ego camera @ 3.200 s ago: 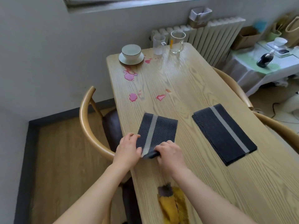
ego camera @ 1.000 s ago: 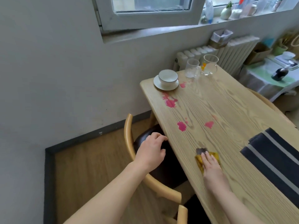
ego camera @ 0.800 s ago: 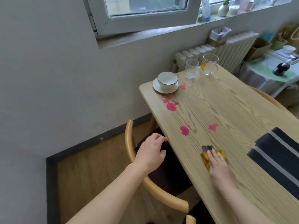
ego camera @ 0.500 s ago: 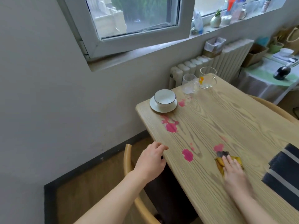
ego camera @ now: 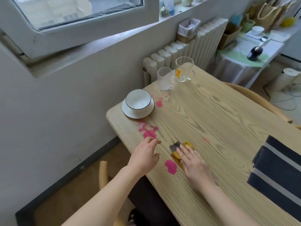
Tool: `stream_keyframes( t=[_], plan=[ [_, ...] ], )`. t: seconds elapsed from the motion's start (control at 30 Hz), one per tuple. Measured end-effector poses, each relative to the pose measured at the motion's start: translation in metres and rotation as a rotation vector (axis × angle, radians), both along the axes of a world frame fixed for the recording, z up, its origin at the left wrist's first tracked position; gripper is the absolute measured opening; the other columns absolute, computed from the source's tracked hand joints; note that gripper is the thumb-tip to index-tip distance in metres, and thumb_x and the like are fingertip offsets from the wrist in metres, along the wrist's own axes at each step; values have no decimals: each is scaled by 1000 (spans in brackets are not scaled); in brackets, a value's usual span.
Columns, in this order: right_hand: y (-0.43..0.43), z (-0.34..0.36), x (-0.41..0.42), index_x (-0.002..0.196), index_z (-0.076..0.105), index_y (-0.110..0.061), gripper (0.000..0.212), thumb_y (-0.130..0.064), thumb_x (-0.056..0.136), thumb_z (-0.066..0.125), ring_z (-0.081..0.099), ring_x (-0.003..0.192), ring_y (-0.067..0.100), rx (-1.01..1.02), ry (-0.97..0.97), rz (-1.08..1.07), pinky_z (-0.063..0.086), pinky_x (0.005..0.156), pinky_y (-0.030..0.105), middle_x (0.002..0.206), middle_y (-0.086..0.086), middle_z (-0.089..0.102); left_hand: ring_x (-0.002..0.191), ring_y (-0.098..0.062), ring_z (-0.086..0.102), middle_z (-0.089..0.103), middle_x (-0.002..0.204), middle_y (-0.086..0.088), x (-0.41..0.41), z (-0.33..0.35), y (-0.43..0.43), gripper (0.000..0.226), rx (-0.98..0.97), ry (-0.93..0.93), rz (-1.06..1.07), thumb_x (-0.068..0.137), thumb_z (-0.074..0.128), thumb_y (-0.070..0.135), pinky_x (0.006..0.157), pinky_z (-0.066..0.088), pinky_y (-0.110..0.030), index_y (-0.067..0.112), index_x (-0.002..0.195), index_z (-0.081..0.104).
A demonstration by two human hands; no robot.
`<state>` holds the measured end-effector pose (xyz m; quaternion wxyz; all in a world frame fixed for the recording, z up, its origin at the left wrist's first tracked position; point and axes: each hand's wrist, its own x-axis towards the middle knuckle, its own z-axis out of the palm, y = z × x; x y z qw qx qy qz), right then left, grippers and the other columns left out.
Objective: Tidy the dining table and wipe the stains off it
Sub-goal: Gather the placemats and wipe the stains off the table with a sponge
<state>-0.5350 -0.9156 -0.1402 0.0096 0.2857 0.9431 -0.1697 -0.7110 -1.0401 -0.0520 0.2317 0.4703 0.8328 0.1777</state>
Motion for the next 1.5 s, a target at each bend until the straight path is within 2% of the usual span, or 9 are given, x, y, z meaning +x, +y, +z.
stream_keyframes(
  t=[0.2, 0.3, 0.47, 0.63, 0.73, 0.87, 1.2, 1.4, 1.5],
  plan=[
    [85, -2, 43, 151, 23, -19, 50, -30, 102, 18, 11, 147, 19, 31, -93, -373, 17, 118, 38, 158, 1, 18, 126, -13, 42, 41, 138, 6, -12, -7, 17, 47, -6, -13, -18, 92, 52, 20, 102, 39, -27, 24, 137, 43],
    [87, -7, 11, 150, 26, -10, 48, -19, 103, 25, 13, 147, 27, -2, -2, -533, 13, 120, 41, 158, 11, 21, 122, -13, 44, 43, 136, 6, -20, -11, 25, 45, 2, -22, -12, 91, 52, 19, 100, 40, -28, 24, 135, 45],
    [30, -7, -73, 151, 23, -17, 55, -8, 99, 37, 4, 149, 20, -69, 99, -158, 6, 116, 26, 159, -1, 11, 118, -13, 48, 49, 129, 7, -36, -14, 39, 39, 91, 0, 43, 90, 53, 17, 94, 43, -26, 23, 128, 53],
    [45, -3, -68, 141, 47, -23, 67, -3, 80, 67, 40, 137, 24, 29, 34, 60, 43, 104, 39, 148, 2, 43, 111, -8, 50, 52, 123, 11, -59, -9, 52, 31, 171, 19, 141, 91, 52, 16, 82, 37, -18, 23, 121, 58],
    [85, -6, -55, 138, 51, -18, 67, 1, 77, 70, 43, 135, 30, 29, -9, -143, 49, 97, 47, 145, 8, 47, 107, -8, 52, 54, 119, 13, -71, -9, 54, 31, 202, 15, 209, 89, 51, 15, 81, 43, -23, 23, 118, 60],
    [92, -4, -87, 144, 41, -15, 49, -6, 97, 45, 19, 146, 27, -38, 53, -440, 24, 114, 38, 155, 9, 29, 102, -13, 57, 60, 112, 6, -92, -16, 56, 31, 275, -57, 343, 87, 52, 8, 87, 47, -29, 17, 114, 63],
    [60, -3, -147, 136, 54, -15, 44, -5, 93, 50, 36, 140, 28, -28, 137, -277, 31, 110, 35, 146, 7, 44, 95, -14, 50, 49, 119, -2, -144, -25, 68, 39, 268, -400, 1067, 84, 55, 8, 83, 41, -31, 13, 122, 47],
    [57, 5, -149, 143, 44, -23, 48, -11, 97, 45, 20, 146, 15, -32, 81, -310, 35, 108, 31, 155, -3, 32, 102, -30, 61, 54, 101, 2, -160, -39, 77, 46, 188, -653, 1215, 81, 53, 7, 92, 51, -44, 11, 126, 45],
    [53, 8, -153, 145, 41, -22, 48, -10, 98, 42, 15, 147, 14, -60, 83, -330, 32, 109, 29, 156, -4, 28, 97, -30, 62, 53, 85, 4, -165, -43, 80, 24, 191, -722, 1246, 83, 59, 7, 91, 53, -44, 13, 105, 53]
  ],
)
